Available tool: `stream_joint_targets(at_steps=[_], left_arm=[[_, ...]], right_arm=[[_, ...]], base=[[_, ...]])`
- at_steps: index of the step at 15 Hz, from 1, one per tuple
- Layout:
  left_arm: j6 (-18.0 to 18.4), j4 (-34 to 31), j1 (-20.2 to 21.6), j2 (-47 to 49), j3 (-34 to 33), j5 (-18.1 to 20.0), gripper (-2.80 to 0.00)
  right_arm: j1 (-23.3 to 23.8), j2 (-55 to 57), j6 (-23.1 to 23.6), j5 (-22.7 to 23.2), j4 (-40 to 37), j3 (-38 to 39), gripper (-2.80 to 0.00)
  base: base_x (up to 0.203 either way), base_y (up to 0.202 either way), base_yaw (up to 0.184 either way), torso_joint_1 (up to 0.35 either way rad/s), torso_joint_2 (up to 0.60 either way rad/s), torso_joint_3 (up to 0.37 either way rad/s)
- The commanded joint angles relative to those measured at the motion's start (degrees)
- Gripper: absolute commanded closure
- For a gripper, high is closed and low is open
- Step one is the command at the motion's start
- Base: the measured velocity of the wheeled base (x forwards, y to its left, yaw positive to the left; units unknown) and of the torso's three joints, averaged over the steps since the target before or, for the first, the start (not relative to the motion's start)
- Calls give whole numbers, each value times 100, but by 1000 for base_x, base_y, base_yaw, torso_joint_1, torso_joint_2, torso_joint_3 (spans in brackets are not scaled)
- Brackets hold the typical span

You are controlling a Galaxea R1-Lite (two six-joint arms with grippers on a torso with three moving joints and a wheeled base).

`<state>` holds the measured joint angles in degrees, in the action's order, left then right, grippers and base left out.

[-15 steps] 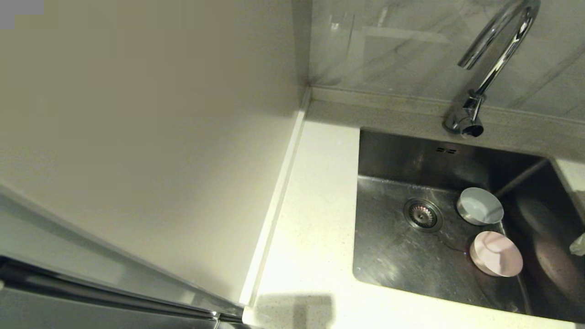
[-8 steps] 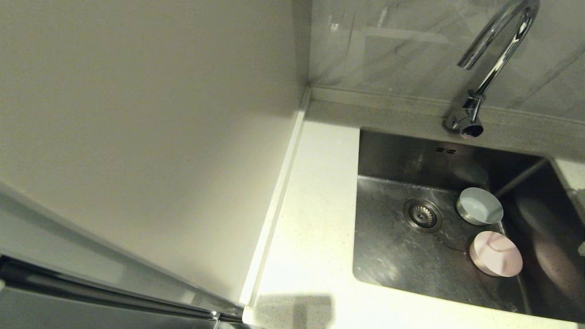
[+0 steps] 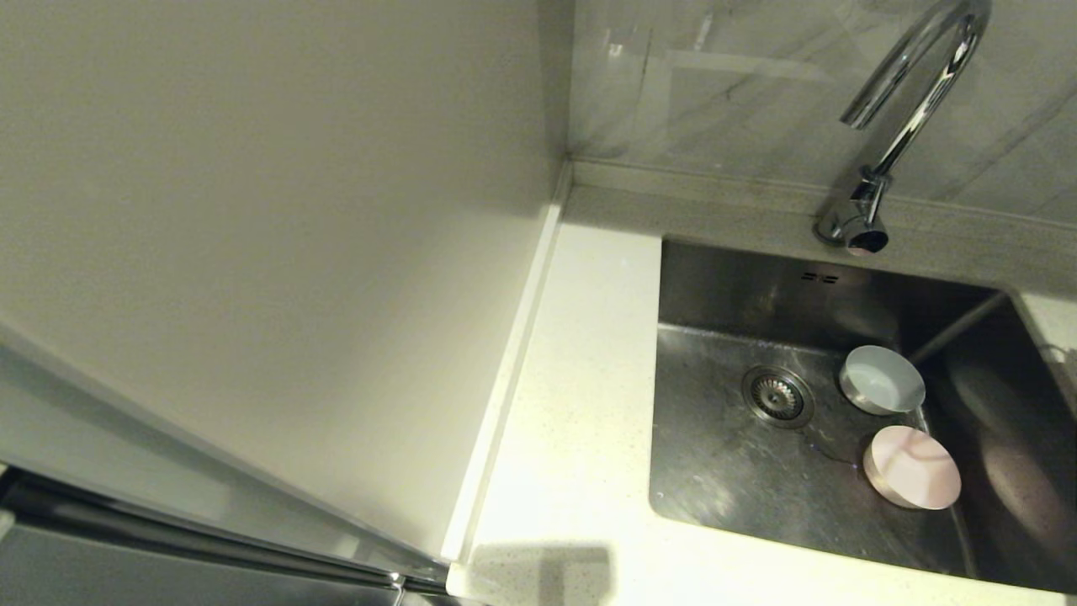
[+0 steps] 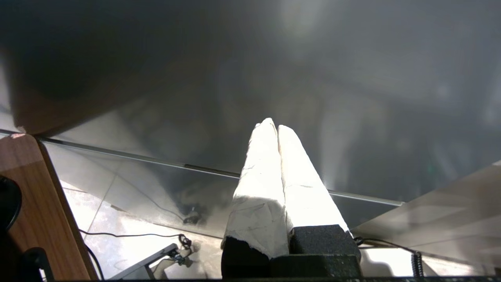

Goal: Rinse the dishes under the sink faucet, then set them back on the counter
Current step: Put a bowl into the sink

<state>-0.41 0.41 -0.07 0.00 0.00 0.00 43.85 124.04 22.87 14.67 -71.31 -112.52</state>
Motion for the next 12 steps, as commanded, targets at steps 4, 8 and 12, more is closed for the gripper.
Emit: stream_joint_targets(at_steps=[4, 8, 12], left_arm=[[-3, 2, -1, 0, -18, 0, 0], [-3, 2, -1, 0, -18, 0, 0], [-3, 2, -1, 0, -18, 0, 0]], right_arm=[[53, -1, 13, 10, 210, -51, 0], [28, -445, 99, 45, 249, 28, 0], [-125, -1413, 425, 74, 235, 588, 0]], base=[[0, 0, 0, 0, 0, 0], [0, 0, 0, 0, 0, 0], [0, 0, 0, 0, 0, 0]])
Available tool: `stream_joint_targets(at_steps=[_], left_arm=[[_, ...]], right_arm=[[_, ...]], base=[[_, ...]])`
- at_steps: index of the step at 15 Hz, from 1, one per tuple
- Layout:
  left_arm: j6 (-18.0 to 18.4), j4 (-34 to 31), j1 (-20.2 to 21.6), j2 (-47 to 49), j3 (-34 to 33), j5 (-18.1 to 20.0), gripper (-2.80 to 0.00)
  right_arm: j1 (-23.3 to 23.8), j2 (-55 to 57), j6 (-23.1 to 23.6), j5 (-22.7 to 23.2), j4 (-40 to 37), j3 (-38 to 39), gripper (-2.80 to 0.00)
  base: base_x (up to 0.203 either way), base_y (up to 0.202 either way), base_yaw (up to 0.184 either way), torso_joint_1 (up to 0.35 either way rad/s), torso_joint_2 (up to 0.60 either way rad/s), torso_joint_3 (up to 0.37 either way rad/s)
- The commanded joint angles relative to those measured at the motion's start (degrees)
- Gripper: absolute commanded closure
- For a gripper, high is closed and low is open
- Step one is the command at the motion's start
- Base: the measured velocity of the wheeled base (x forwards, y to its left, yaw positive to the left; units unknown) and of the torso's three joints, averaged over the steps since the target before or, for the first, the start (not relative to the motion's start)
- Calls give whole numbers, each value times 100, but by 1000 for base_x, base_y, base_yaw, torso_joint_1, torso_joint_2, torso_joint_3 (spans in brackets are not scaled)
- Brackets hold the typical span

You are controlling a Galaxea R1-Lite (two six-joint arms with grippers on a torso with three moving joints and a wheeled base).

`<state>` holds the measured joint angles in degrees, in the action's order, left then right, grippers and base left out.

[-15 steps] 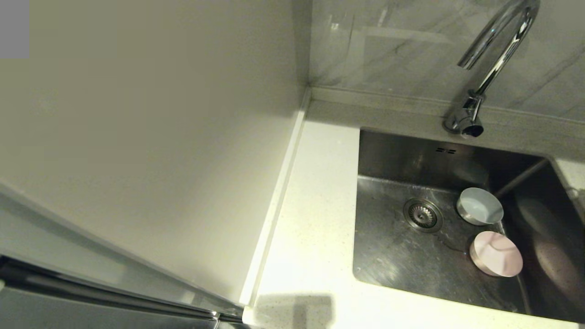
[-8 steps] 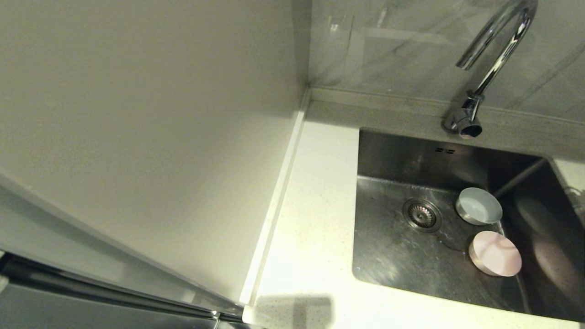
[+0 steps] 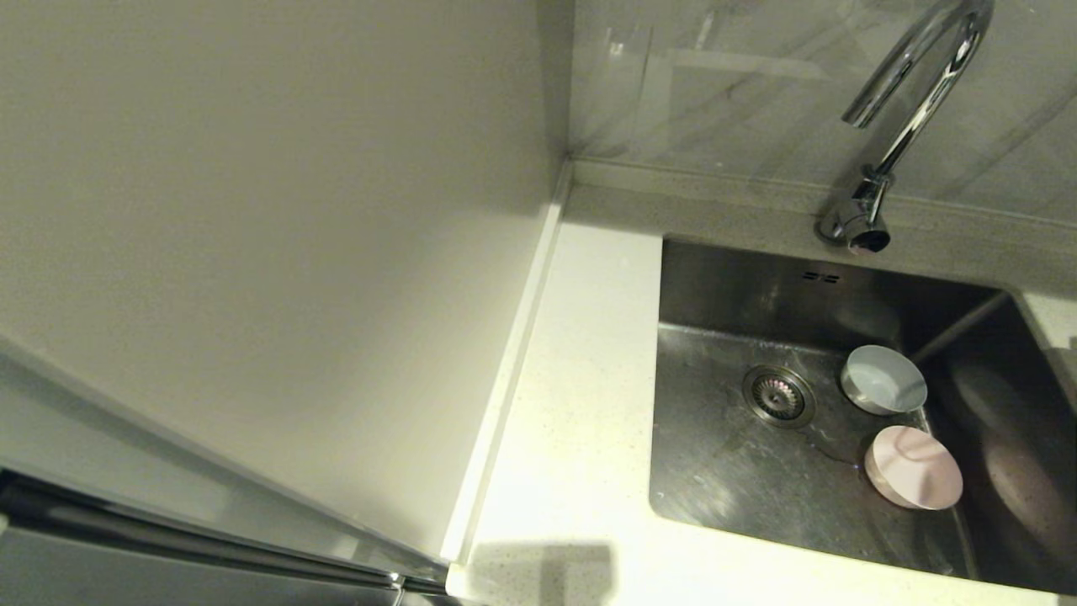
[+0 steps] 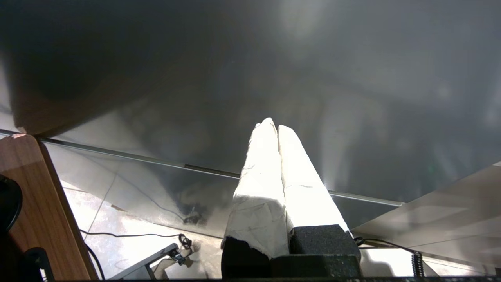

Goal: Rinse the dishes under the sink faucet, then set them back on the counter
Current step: Put a bowl into the sink

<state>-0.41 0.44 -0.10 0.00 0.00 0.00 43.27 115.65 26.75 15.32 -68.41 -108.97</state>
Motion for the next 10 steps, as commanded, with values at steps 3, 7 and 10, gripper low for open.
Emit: stream_joint_targets(at_steps=[3, 7, 10], left_arm=[[-2, 0, 1, 0, -18, 0, 0], [-2, 0, 1, 0, -18, 0, 0], [-2, 0, 1, 0, -18, 0, 0]], right_arm=[[-368, -1352, 102, 89, -58, 1056, 0], [-1264, -2192, 193, 110, -40, 2397, 0], [-2365, -2425, 201, -17, 9, 2994, 0]], base=[[0, 0, 0, 0, 0, 0], [0, 0, 0, 0, 0, 0], [0, 0, 0, 0, 0, 0]])
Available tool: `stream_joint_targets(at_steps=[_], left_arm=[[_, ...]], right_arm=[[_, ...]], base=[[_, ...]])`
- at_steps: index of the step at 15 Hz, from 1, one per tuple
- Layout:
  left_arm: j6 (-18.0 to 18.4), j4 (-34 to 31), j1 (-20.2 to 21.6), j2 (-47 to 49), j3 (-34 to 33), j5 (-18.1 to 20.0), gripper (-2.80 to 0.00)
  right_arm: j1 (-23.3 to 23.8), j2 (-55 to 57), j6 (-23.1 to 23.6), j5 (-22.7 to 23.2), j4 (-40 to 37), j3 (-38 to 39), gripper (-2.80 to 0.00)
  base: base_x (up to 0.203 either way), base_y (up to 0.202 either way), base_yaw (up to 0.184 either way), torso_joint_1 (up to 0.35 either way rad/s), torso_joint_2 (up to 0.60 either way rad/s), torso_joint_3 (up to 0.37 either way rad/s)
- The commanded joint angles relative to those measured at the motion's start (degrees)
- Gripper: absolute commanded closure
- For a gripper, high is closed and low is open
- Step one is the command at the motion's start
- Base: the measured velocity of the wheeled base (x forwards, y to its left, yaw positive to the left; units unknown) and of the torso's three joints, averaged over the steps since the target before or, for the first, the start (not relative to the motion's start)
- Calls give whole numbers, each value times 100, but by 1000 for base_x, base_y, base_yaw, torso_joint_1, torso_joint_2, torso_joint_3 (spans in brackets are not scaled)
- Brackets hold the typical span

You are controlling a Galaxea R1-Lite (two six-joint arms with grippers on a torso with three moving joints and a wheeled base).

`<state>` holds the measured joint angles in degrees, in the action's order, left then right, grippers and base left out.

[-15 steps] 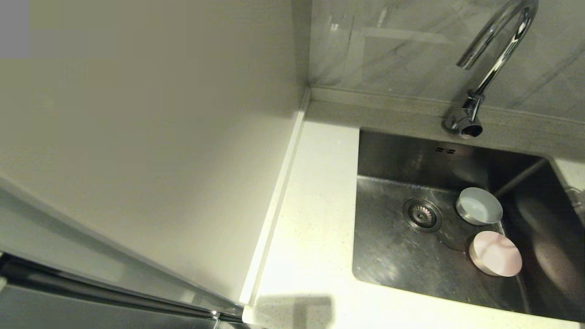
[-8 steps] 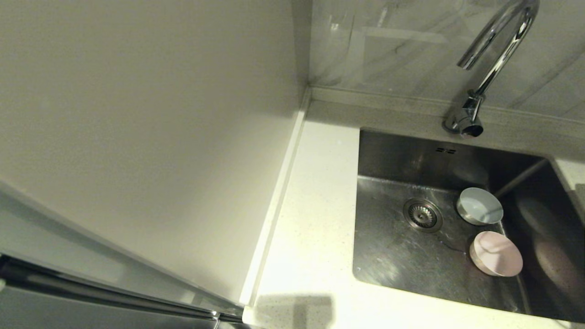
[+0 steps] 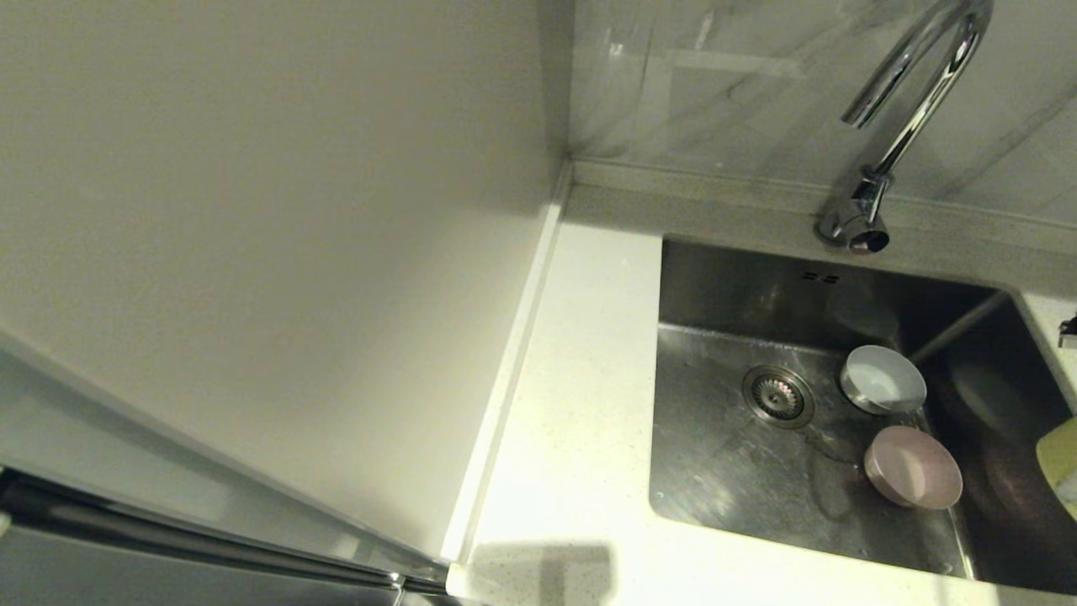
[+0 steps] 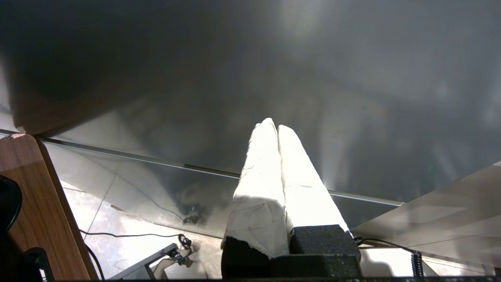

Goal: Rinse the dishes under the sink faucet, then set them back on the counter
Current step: Put a bowl into the sink

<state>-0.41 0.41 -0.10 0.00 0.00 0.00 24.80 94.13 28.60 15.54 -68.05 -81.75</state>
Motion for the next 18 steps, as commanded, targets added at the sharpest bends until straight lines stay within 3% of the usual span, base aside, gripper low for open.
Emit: stream_joint_targets(at_steps=[1, 4, 6, 10, 14, 16, 18], left_arm=[[-2, 2, 1, 0, -18, 0, 0], [-2, 2, 1, -9, -18, 0, 0], [-2, 2, 1, 0, -18, 0, 0], [-2, 2, 1, 0, -18, 0, 0], [-2, 2, 1, 0, -18, 0, 0], [-2, 2, 1, 0, -18, 0, 0], [-2, 2, 1, 0, -18, 0, 0]], right_arm=[[-883, -271, -4, -157, 41, 368, 0], [-1724, -221, -235, -375, 1216, 767, 0], [-2001, -212, -353, -575, 2054, 1085, 0], [-2149, -54, -356, -779, 3571, 1705, 0], [-2158, 195, -165, -985, 5945, 2932, 0], [-2155, 388, -74, -1007, 6550, 3314, 0], [-2163, 535, -62, -998, 6594, 3376, 0]], base=[[0, 0, 0, 0, 0, 0], [0, 0, 0, 0, 0, 0], [0, 0, 0, 0, 0, 0], [0, 0, 0, 0, 0, 0], [0, 0, 0, 0, 0, 0], [0, 0, 0, 0, 0, 0], [0, 0, 0, 0, 0, 0]])
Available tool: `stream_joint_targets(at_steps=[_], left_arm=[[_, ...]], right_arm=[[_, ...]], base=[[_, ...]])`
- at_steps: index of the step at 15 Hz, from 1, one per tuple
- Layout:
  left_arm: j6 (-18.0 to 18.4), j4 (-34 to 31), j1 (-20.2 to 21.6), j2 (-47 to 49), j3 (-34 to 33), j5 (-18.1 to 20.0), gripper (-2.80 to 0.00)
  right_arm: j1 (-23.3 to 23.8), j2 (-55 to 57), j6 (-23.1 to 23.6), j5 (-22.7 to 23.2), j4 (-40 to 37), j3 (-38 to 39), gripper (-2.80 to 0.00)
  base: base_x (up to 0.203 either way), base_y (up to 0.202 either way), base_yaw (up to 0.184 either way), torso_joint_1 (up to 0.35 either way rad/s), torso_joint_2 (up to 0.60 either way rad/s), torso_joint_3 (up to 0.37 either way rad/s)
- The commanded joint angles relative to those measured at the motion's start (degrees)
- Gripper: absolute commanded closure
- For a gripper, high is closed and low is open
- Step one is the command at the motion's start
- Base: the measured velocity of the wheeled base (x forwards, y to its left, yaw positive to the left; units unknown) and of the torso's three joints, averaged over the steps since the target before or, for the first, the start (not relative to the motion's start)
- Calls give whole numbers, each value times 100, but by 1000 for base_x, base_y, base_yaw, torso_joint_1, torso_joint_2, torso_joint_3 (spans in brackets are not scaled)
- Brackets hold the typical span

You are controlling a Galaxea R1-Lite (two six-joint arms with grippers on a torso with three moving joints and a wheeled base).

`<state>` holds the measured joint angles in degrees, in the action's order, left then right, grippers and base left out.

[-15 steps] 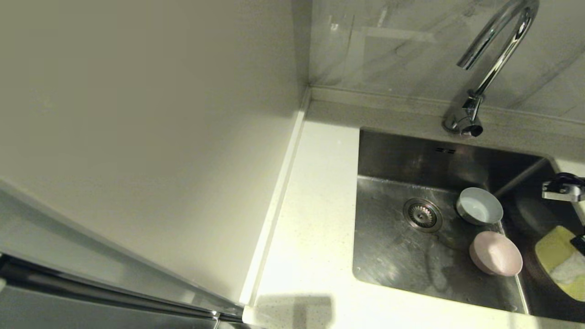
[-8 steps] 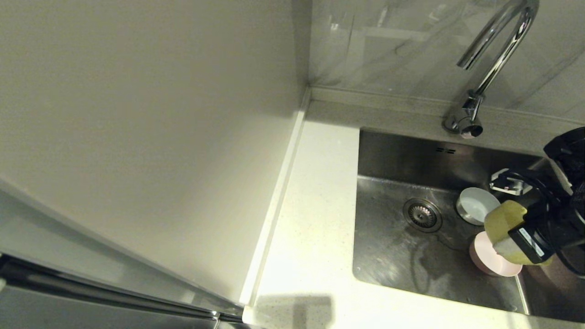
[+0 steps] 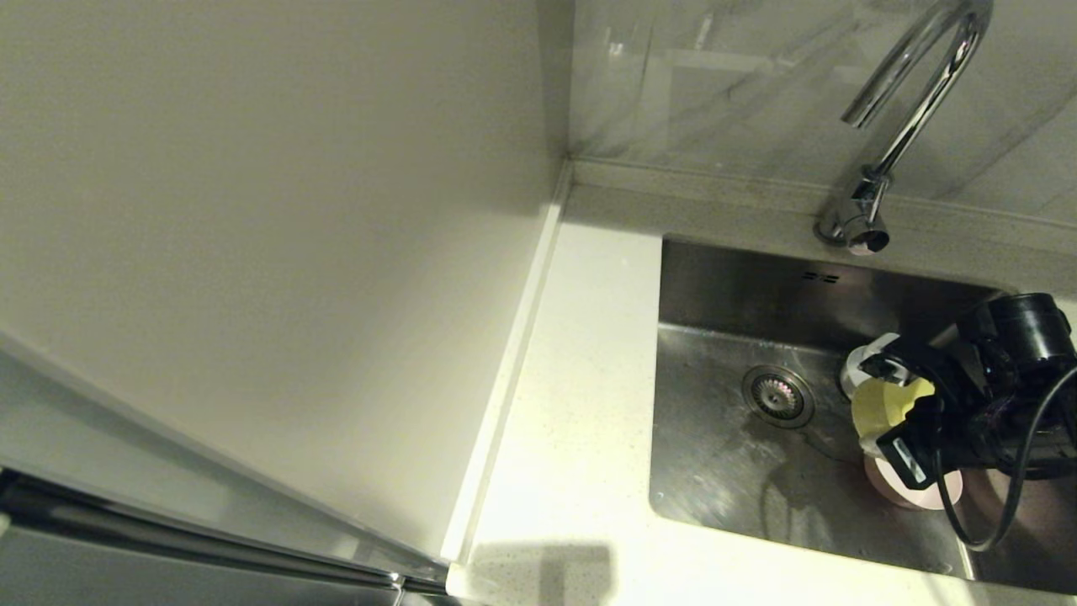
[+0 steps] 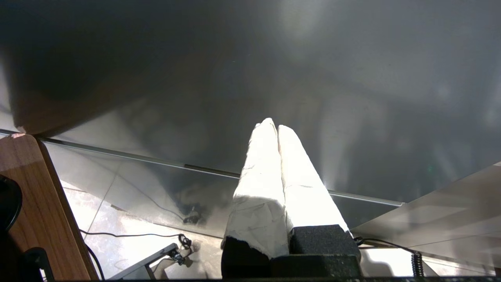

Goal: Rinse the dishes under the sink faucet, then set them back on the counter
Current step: Put a bowl into the sink

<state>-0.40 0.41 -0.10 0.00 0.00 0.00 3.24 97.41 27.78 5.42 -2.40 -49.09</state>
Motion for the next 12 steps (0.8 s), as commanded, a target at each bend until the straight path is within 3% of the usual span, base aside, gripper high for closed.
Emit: stream_joint_targets(at_steps=[1, 5, 12], left_arm=[[-4, 2, 1, 0, -18, 0, 0], [-4, 2, 1, 0, -18, 0, 0], [-4, 2, 1, 0, -18, 0, 0]], right_arm=[[-11, 284, 49, 32, 34, 146, 0], [-268, 722, 166, 46, 131, 170, 0], [-503, 1599, 175, 10, 997, 55, 0]], base=[[0, 0, 0, 0, 0, 0], [0, 0, 0, 0, 0, 0], [0, 0, 0, 0, 0, 0]])
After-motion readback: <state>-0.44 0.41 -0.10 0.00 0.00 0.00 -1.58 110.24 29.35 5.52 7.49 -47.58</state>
